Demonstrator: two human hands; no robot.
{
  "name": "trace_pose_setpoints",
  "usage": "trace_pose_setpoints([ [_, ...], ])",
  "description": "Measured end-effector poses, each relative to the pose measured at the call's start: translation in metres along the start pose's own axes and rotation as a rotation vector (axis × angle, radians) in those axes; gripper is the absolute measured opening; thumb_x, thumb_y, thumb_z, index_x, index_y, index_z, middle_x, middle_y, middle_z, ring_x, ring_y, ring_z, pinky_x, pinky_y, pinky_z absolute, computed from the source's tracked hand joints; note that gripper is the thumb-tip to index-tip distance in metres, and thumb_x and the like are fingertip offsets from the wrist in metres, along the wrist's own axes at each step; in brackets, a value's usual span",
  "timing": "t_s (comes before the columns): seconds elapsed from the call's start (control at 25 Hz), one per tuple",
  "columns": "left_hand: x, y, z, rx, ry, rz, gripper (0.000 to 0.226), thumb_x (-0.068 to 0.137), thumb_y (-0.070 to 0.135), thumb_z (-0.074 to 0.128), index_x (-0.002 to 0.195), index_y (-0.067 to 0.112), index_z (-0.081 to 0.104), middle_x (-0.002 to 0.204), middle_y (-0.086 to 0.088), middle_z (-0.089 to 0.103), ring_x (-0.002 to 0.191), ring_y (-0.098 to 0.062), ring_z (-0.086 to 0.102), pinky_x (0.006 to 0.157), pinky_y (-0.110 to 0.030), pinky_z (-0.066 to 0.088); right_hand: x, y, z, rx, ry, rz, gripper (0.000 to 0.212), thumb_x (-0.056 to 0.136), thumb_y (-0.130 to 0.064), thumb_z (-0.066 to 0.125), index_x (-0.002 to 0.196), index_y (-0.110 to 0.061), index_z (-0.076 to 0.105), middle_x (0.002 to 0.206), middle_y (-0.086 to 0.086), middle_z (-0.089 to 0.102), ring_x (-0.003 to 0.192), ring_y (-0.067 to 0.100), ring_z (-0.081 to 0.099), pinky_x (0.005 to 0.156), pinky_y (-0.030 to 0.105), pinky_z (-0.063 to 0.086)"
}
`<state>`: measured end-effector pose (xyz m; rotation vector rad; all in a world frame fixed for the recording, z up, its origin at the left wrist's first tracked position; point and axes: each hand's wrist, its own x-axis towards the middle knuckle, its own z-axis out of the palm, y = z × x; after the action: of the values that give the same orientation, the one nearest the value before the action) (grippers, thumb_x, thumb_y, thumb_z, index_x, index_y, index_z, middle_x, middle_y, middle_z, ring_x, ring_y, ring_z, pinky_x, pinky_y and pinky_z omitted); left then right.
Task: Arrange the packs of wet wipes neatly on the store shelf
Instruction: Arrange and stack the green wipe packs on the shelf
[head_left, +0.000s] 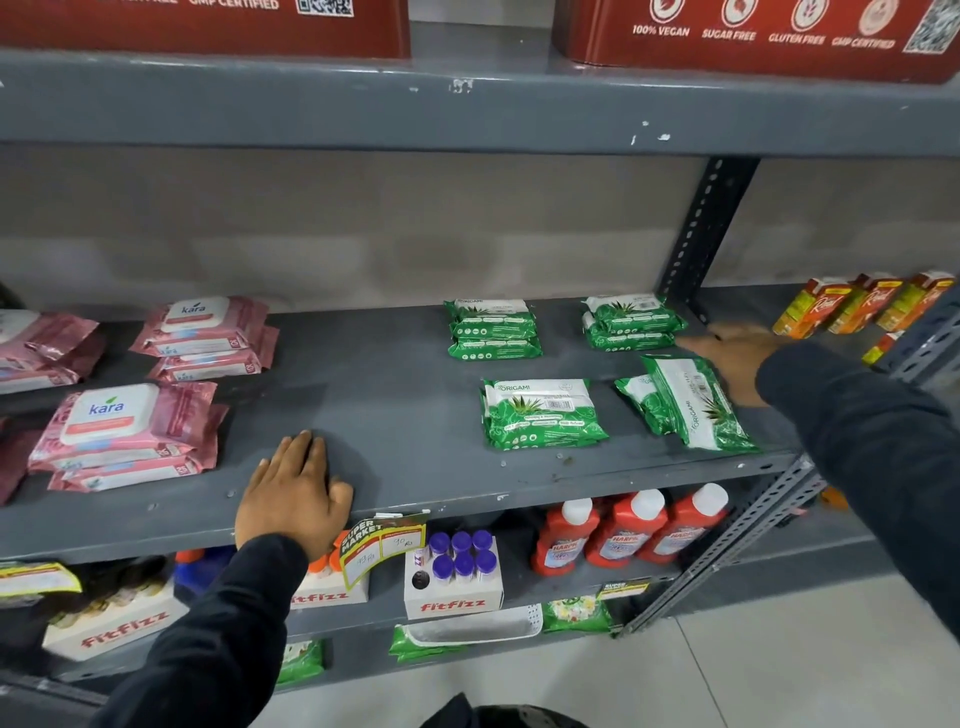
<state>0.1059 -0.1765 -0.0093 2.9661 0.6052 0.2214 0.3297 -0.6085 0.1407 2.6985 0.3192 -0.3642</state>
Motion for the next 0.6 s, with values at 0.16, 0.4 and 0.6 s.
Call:
trace_pose_setpoints([
  [0.16, 0.001, 0.000, 0.001, 0.009, -0.005, 0.002, 0.073, 0.079, 0.045, 0.021, 0.138, 0.008, 0.043, 0.148, -0.012, 0.037, 0.137, -0.028, 0.030, 0.111, -0.044, 0.024, -0.009, -0.005, 0.013, -0.291, -0.010, -0.228, 0.114, 0.070, 0.011, 0.058, 0.150, -0.042, -0.002, 0.162, 0.001, -0.016, 0.149, 0.028, 0.000, 0.114, 0.052, 0.027],
  [0.4, 0.000, -0.001, 0.000, 0.020, -0.008, 0.002, 0.071, 0.080, 0.045, 0.022, 0.138, 0.008, 0.042, 0.149, -0.012, 0.037, 0.138, -0.028, 0.030, 0.111, -0.045, 0.025, 0.003, 0.010, 0.011, 0.009, -0.015, -0.098, 0.114, 0.053, -0.078, 0.070, 0.149, -0.040, 0.021, 0.162, -0.003, 0.010, 0.147, 0.028, 0.013, 0.116, 0.050, 0.024],
  [0.6, 0.001, -0.001, 0.001, 0.015, -0.012, -0.005, 0.072, 0.080, 0.046, 0.021, 0.140, 0.009, 0.040, 0.150, -0.011, 0.035, 0.139, -0.027, 0.028, 0.112, -0.044, 0.023, 0.013, 0.002, 0.023, 0.135, 0.010, -0.039, 0.132, 0.036, -0.096, 0.050, 0.145, -0.025, 0.034, 0.152, 0.003, 0.037, 0.135, 0.026, 0.039, 0.107, 0.045, 0.039],
])
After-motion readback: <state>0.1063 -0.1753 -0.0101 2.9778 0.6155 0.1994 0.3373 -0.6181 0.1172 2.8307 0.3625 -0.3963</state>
